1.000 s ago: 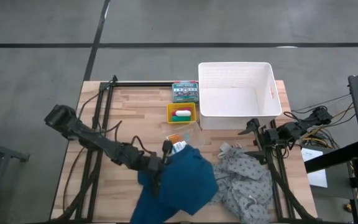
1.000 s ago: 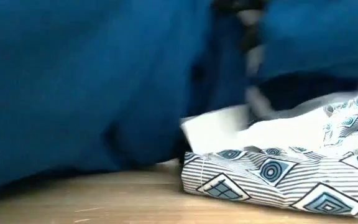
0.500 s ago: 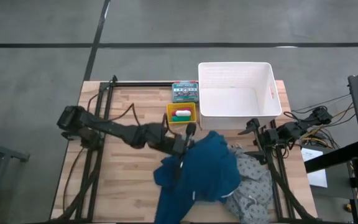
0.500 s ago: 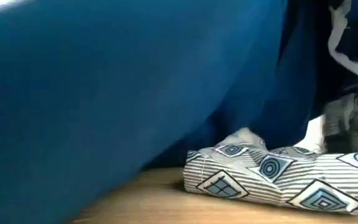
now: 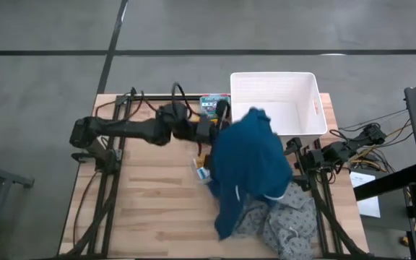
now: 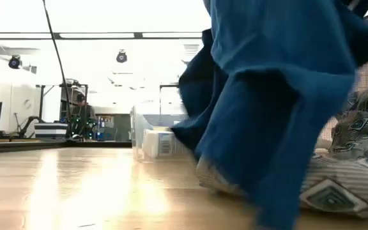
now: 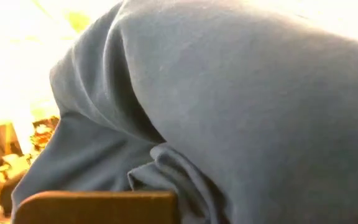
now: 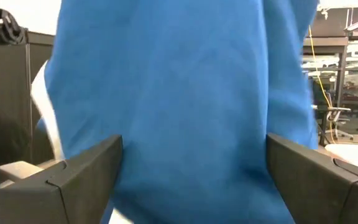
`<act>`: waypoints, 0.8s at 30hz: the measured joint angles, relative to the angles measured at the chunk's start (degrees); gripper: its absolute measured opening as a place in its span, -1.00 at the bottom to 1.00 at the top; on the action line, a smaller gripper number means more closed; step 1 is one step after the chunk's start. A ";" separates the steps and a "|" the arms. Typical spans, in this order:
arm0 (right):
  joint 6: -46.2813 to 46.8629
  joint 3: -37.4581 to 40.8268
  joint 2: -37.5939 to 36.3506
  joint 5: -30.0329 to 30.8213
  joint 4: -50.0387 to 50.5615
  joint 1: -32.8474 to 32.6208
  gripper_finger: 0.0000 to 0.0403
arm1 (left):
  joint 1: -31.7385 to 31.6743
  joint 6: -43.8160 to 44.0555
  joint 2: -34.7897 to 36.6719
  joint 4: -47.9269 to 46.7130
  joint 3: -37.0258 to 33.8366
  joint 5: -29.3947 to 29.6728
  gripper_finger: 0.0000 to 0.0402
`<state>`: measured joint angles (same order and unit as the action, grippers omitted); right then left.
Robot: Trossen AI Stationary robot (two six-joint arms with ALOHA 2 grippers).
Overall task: Pick & Place Medicine items
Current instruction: Put the blue patient gown into the white bin
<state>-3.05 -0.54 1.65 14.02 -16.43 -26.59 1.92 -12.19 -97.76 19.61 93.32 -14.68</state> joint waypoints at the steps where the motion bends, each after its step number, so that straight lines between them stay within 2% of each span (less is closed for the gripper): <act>1: 0.00 -0.02 0.00 0.00 -0.02 -0.02 0.88 | -0.70 -0.33 0.00 -0.37 1.10 -0.02 -0.78; 9: 0.00 -0.01 0.00 0.00 0.01 -0.02 0.88 | -5.53 -8.09 0.02 -0.43 9.19 0.00 -0.78; 16: 0.00 0.00 0.00 0.00 0.01 -0.02 0.88 | -6.19 -15.50 0.33 -1.37 17.06 -0.37 -0.78; 21: 0.00 0.00 0.00 0.00 0.01 -0.02 0.88 | -6.26 -15.60 0.20 -4.21 17.98 0.02 -0.77; 24: 0.00 -0.01 0.00 0.00 0.01 -0.01 0.88 | -6.26 -19.20 0.17 -4.22 17.98 0.07 -0.75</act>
<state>-3.05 -0.54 1.65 14.02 -16.43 -26.59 -4.34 -31.39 -97.58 15.40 111.31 -14.61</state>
